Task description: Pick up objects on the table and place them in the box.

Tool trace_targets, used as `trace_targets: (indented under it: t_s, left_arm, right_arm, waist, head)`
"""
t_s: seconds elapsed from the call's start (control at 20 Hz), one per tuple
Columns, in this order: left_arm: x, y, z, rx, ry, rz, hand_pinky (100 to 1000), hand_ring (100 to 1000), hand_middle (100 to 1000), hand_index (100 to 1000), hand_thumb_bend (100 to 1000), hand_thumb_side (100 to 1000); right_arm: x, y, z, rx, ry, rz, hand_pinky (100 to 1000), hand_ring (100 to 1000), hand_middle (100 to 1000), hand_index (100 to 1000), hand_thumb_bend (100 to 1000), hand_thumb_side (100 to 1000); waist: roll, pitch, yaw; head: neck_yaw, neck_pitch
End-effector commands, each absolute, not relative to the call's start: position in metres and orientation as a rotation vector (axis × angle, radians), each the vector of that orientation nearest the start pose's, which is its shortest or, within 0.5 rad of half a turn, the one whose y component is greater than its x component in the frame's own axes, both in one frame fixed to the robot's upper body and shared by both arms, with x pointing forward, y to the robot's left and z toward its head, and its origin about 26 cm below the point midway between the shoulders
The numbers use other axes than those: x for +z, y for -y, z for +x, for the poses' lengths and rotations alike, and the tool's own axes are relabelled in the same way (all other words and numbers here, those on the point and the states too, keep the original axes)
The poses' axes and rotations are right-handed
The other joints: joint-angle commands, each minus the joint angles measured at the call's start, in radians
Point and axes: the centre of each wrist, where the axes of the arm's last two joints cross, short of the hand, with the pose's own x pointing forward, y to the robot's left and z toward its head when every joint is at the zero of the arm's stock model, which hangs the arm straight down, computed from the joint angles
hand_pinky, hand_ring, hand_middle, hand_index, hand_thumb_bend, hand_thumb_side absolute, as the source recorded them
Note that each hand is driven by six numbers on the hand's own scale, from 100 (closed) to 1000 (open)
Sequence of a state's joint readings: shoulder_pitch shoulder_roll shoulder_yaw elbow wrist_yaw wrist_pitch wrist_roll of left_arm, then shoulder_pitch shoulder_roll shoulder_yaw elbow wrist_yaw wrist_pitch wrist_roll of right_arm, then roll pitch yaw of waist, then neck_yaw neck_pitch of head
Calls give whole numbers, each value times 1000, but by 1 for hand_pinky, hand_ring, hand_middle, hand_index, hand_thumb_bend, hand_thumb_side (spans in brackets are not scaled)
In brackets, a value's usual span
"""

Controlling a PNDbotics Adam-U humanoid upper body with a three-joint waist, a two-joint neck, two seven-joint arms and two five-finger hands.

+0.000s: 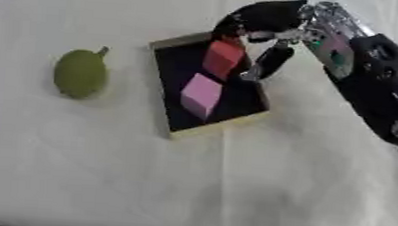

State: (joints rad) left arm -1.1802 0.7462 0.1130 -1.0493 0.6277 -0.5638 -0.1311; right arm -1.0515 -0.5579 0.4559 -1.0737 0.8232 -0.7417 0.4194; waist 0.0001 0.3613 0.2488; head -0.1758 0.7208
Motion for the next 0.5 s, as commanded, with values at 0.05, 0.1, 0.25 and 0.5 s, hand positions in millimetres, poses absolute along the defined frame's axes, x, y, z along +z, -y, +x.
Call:
trace_targets:
  t_s: [0.05,0.1,0.25,0.5]
  left_arm:
    - [425,-386,414,109,-3332,37,858,965,910,962,100,590]
    - [425,-385,414,109,-3332,37,857,965,910,962,100,590]
    - [425,-385,414,111,-3334,39,857,965,910,962,100,591]
    - [424,-383,415,121,-3338,46,857,967,911,962,100,591]
  right_arm:
    - [270,228,461,-2704,-1476,692,921,967,874,955,445,542]
    - [272,225,459,-2695,-1456,696,931,977,877,960,457,541]
    - [277,220,454,-2673,-1419,710,937,983,884,977,450,528]
    - [279,220,453,-2668,-1428,703,944,983,879,977,450,528]
  waist:
    - [4,-30,1]
    - [4,-31,1]
    - [3,-32,0]
    - [1,-36,-3]
  head:
    - [5,-2]
    - [7,-3]
    - [8,-2]
    - [12,-3]
